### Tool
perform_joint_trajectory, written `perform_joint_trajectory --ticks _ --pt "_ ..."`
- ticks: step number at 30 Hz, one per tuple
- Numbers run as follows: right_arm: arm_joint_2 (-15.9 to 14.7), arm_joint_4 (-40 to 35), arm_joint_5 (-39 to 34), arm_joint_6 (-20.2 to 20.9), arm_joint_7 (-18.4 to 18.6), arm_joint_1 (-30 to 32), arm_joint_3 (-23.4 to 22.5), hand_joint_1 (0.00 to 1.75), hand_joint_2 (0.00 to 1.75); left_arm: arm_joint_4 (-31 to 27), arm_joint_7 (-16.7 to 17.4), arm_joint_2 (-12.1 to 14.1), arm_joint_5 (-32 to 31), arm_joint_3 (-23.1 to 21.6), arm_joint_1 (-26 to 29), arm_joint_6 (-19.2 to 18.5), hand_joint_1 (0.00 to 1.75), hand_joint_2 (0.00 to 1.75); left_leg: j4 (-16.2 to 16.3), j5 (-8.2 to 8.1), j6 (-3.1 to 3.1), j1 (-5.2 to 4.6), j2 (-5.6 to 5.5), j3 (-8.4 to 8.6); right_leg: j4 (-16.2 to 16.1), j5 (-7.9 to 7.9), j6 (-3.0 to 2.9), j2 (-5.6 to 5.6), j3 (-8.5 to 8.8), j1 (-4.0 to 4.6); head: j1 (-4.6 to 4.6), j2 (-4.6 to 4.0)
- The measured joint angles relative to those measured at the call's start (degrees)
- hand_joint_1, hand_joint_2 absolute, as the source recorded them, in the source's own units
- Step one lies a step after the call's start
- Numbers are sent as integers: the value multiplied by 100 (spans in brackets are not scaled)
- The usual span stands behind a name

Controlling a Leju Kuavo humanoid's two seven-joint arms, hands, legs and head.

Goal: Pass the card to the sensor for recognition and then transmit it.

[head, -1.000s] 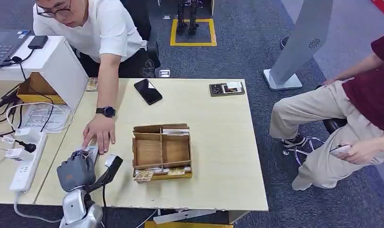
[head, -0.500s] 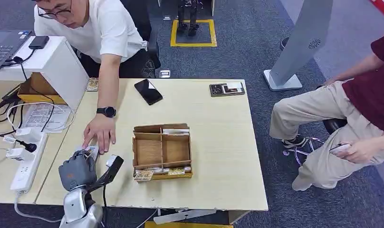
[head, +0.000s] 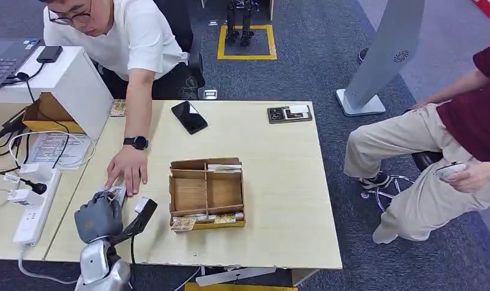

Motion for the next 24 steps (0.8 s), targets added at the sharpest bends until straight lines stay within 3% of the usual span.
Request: perform_joint_trajectory --ticks 4,8,9,12,14,17,24 --pt "-2 0 0 -15 -4 1 0 0 175 -450 -597 -127 87 63 93 9 175 175 0 0 0 1 -1 -3 0 0 0 -2 0 0 0 0" --pt "0 0 0 -17 -11 3 0 0 175 -635 -748 -220 126 126 152 9 175 175 1 -1 1 1 0 -5 -1 0 0 0 -4 -1 0 0" --pt "0 0 0 -20 -13 3 0 0 175 -754 -981 -318 210 190 175 7 175 175 2 -1 0 0 1 -8 -1 0 0 1 -9 -1 0 0" --pt "-2 0 4 -33 -13 11 0 0 175 -1295 -2547 -698 625 696 94 4 175 175 3 1 3 1 -14 -17 -2 0 0 -14 -13 -2 -4 0" --pt "-2 2 9 -35 -13 4 0 0 175 -1559 -3078 -927 759 925 -3 4 175 175 3 0 3 0 -12 -18 -1 0 1 -12 -12 -2 -7 0" --pt "-2 2 11 -33 -13 9 0 0 175 -1866 -3334 -1217 867 1167 -138 -2 175 175 3 0 2 -2 -9 -17 -2 0 1 -9 -14 -3 -2 0" --pt "-2 2 46 -31 -9 1 0 0 175 -2192 -3471 -1290 979 1191 -252 -9 175 175 2 0 1 -3 -3 -15 -1 0 0 -4 -19 2 -9 0"
